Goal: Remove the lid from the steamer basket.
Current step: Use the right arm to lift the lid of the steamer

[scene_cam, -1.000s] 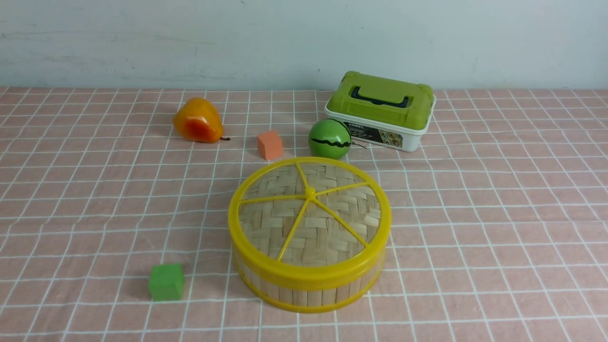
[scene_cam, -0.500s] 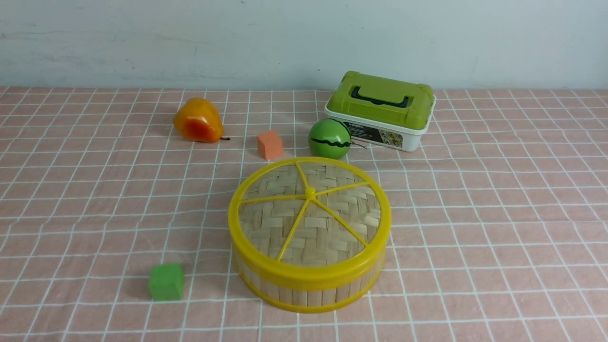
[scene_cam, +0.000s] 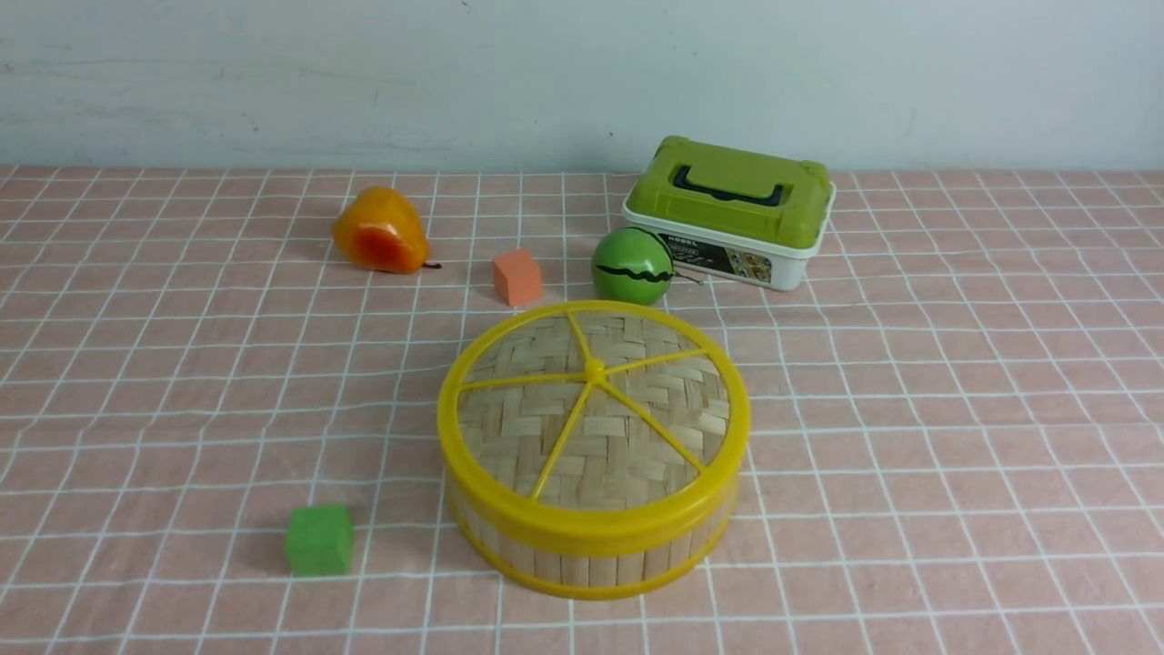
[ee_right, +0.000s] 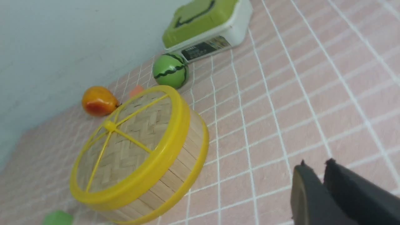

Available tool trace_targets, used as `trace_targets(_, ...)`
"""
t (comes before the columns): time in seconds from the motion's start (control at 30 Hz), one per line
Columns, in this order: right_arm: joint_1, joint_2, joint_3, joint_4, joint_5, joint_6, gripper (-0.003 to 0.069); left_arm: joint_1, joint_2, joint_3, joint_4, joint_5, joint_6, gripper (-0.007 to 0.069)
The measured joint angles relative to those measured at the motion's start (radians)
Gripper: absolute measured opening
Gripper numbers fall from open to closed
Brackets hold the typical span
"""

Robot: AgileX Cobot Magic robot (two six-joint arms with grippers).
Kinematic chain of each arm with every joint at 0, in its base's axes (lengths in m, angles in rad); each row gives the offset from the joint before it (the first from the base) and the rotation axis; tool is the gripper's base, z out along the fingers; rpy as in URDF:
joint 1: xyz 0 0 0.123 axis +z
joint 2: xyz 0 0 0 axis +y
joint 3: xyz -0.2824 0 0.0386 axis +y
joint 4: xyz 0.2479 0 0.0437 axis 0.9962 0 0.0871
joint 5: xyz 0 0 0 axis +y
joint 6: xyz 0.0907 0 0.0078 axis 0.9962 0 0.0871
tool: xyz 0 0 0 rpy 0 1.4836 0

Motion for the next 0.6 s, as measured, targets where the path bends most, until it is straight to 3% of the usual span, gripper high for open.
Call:
trace_targets(0.03, 0.000, 0.098, -0.141, -0.038, 0.091, -0.124, -0.0015, 0.000, 0.000, 0.000, 0.000, 0.000, 0.000, 0.0239)
trace_targets(0.27, 0.000, 0.506, -0.564, -0.096, 0.470, -0.431, -0.0025, 0.000, 0.000, 0.000, 0.000, 0.000, 0.000, 0.0239)
trace_targets(0.5, 0.010, 0.897, -0.878, -0.015, 0.679, -0.552, -0.0018, 0.000, 0.000, 0.000, 0.000, 0.000, 0.000, 0.0239)
trace_targets(0.6, 0.072, 1.057, -0.992, 0.033, 0.695, -0.585, -0.0012, 0.000, 0.000, 0.000, 0.000, 0.000, 0.000, 0.0239)
